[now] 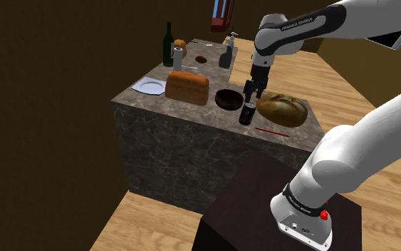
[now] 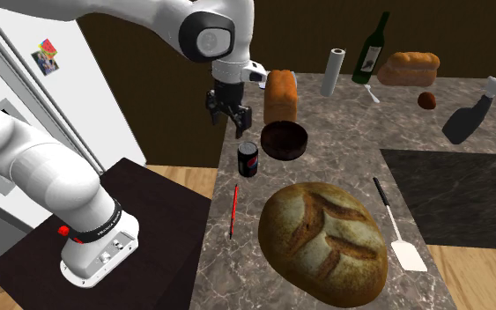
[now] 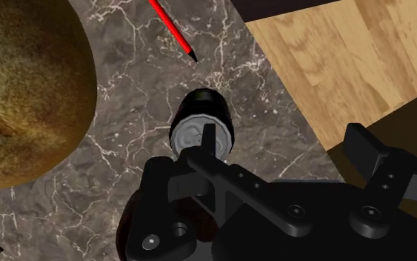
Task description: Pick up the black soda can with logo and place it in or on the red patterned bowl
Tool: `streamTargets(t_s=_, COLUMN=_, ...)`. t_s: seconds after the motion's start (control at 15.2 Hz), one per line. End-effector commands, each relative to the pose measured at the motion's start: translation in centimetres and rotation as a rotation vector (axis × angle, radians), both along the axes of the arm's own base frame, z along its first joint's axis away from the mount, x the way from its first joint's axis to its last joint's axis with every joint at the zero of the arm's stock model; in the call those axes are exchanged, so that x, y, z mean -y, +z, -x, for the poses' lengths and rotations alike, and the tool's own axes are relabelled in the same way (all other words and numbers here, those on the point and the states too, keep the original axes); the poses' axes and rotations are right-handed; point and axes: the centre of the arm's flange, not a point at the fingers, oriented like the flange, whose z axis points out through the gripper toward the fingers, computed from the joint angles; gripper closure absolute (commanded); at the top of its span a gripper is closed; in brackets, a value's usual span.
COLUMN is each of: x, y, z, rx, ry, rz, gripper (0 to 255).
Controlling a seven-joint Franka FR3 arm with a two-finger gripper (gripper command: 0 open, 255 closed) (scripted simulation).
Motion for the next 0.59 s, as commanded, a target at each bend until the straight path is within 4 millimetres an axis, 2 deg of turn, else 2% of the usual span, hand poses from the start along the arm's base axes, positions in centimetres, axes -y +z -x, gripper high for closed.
streamTargets(t_s=0.0, x=2.4, y=-1.7, z=-0.7, rx=0.006, ry=-0.002, rz=-0.005, gripper=0)
streamTargets(t_s=0.26, x=6.6, y=-4.8, z=-2.3, rx=0.016, ry=-0.007, rz=-0.021, gripper=0)
streamTargets(t_s=0.53, x=6.7, y=-6.5, z=-2.2, rx=0.016, ry=-0.007, rz=-0.022, gripper=0)
